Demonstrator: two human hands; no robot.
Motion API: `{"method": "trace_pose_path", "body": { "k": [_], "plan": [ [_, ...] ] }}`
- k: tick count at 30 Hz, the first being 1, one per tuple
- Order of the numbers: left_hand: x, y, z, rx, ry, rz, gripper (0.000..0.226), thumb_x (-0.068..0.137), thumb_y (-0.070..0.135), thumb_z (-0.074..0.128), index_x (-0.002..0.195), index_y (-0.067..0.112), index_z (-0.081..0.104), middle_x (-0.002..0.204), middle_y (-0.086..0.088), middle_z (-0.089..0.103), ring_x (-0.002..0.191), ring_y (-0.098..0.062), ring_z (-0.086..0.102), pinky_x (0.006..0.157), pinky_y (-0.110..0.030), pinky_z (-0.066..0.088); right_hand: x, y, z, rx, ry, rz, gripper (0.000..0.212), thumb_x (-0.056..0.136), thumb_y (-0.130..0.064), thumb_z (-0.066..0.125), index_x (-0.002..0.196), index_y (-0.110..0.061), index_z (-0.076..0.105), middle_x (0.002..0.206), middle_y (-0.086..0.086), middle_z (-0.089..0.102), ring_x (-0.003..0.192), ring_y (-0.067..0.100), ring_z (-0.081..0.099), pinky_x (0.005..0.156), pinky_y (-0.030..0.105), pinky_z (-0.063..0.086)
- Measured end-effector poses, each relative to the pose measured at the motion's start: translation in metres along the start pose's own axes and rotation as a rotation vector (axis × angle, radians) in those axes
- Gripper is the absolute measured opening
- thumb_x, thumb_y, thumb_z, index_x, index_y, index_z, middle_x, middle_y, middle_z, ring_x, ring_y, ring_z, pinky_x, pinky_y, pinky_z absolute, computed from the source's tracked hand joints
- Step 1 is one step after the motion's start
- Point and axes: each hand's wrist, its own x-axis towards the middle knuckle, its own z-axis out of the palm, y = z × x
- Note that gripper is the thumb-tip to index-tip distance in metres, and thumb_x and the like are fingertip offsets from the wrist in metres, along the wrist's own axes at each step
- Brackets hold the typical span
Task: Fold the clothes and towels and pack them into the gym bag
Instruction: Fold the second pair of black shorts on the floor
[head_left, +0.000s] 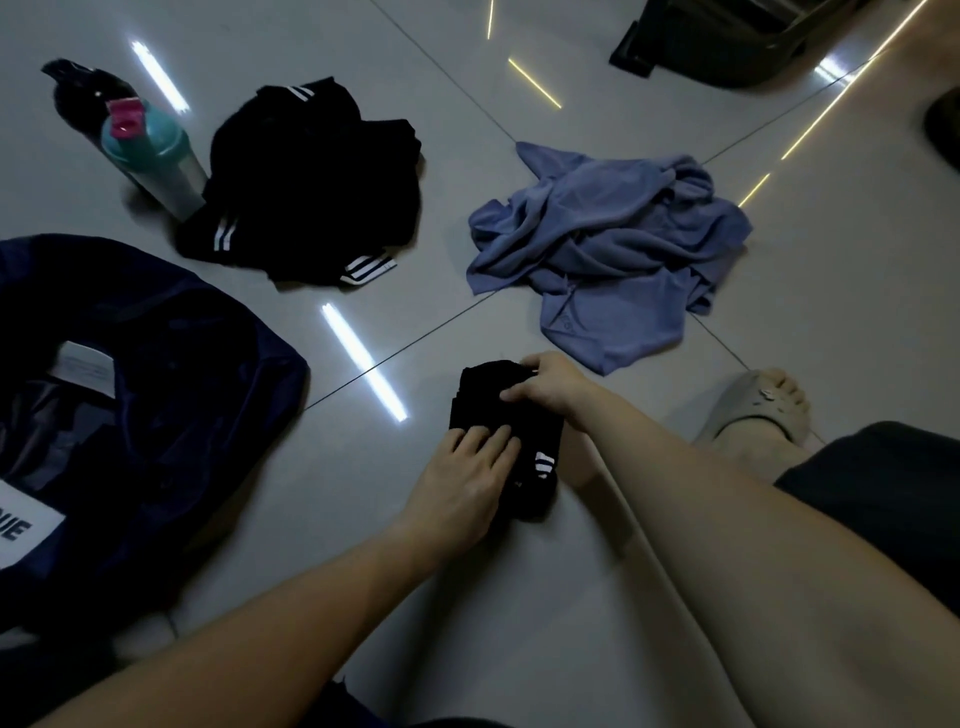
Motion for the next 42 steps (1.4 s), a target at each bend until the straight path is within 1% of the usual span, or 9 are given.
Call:
{"method": "trace_pose_path", "body": {
  "k": [8,13,16,19,22,27,32,38,42],
  "plan": [
    [-0.020,-0.001,0.027,-0.002,-0.202,0.136,0.078,0.084,0.031,0.054,0.158,0.022,0.032,0.165,-0.019,0.024,0.152,-0.039,0.021,0.122,-0.055,0.022,0.002,0.021,-0.019,-0.388,-0.001,-0.116,0.035,0.077,-0.024,0.086,0.067,-0.016,0.053,0.065,0.000,0.051,0.060,0.014,0.046,0.057,0.031,0.035],
    [-0.027,-0.006,0.036,-0.035,-0.218,0.169,0.077,0.099,0.061,0.037,0.162,0.022,0.019,0.167,-0.018,0.011,0.155,-0.036,0.007,0.123,-0.054,0.007,0.001,0.037,-0.016,-0.458,0.140,0.174,0.057,0.070,-0.057,0.084,0.070,-0.010,0.053,0.065,0.008,0.057,0.062,0.028,0.059,0.054,0.032,0.042],
    [-0.018,-0.006,0.028,-0.162,-0.132,0.139,0.065,0.103,0.063,0.031,0.153,0.023,0.044,0.162,-0.015,0.033,0.150,-0.035,0.029,0.122,-0.052,0.023,-0.002,0.042,-0.006,-0.260,0.133,0.360,0.059,0.072,-0.055,0.085,0.085,-0.004,0.058,0.088,0.019,0.068,0.078,0.035,0.070,0.058,0.038,0.056],
    [0.003,-0.012,0.011,-0.399,0.140,-0.197,0.041,0.102,0.043,0.045,0.129,0.018,0.062,0.134,-0.005,0.058,0.119,-0.031,0.057,0.100,-0.043,0.047,0.001,0.044,0.000,-0.260,0.159,0.359,0.068,0.079,-0.051,0.081,0.116,0.002,0.060,0.120,0.022,0.066,0.107,0.038,0.065,0.070,0.033,0.047],
    [0.015,-0.020,0.013,-0.447,0.057,-0.630,0.061,0.094,0.050,0.057,0.144,0.017,0.044,0.145,-0.007,0.046,0.128,-0.029,0.045,0.106,-0.043,0.041,0.001,0.043,0.005,-0.243,0.188,0.362,0.068,0.083,-0.048,0.078,0.122,0.004,0.058,0.128,0.022,0.063,0.118,0.038,0.061,0.077,0.032,0.042],
    [0.020,-0.001,0.039,-0.353,-0.225,-0.443,0.087,0.091,0.069,0.012,0.162,0.018,0.013,0.169,-0.013,0.007,0.156,-0.029,0.008,0.126,-0.044,0.012,0.002,0.049,0.013,-0.144,0.224,0.381,0.063,0.087,-0.040,0.076,0.127,0.004,0.057,0.131,0.023,0.062,0.119,0.038,0.060,0.083,0.034,0.047],
    [0.023,0.029,0.052,-0.179,-0.153,-0.155,0.076,0.103,0.055,0.022,0.160,0.005,0.018,0.168,-0.012,0.016,0.157,-0.024,0.005,0.127,-0.047,0.010,-0.001,0.057,0.016,0.010,0.194,0.370,0.059,0.086,-0.040,0.074,0.121,0.007,0.062,0.120,0.024,0.068,0.108,0.036,0.067,0.086,0.039,0.055],
    [0.020,0.022,0.056,-0.194,-0.148,-0.147,0.076,0.103,0.054,0.027,0.160,0.004,0.022,0.168,-0.011,0.020,0.157,-0.023,0.010,0.126,-0.045,0.012,-0.022,0.054,-0.005,0.340,0.057,0.568,0.027,0.087,-0.029,0.073,0.094,-0.007,0.060,0.084,0.013,0.056,0.068,0.027,0.055,0.054,0.032,0.046],
    [0.016,0.013,0.047,-0.392,0.000,-0.151,0.072,0.103,0.053,0.031,0.157,0.006,0.030,0.165,-0.009,0.028,0.155,-0.020,0.018,0.125,-0.043,0.017,-0.032,0.062,0.000,0.343,0.003,0.543,0.024,0.084,-0.015,0.080,0.085,-0.005,0.058,0.079,0.013,0.058,0.069,0.028,0.060,0.071,0.047,0.058]
  ]
}}
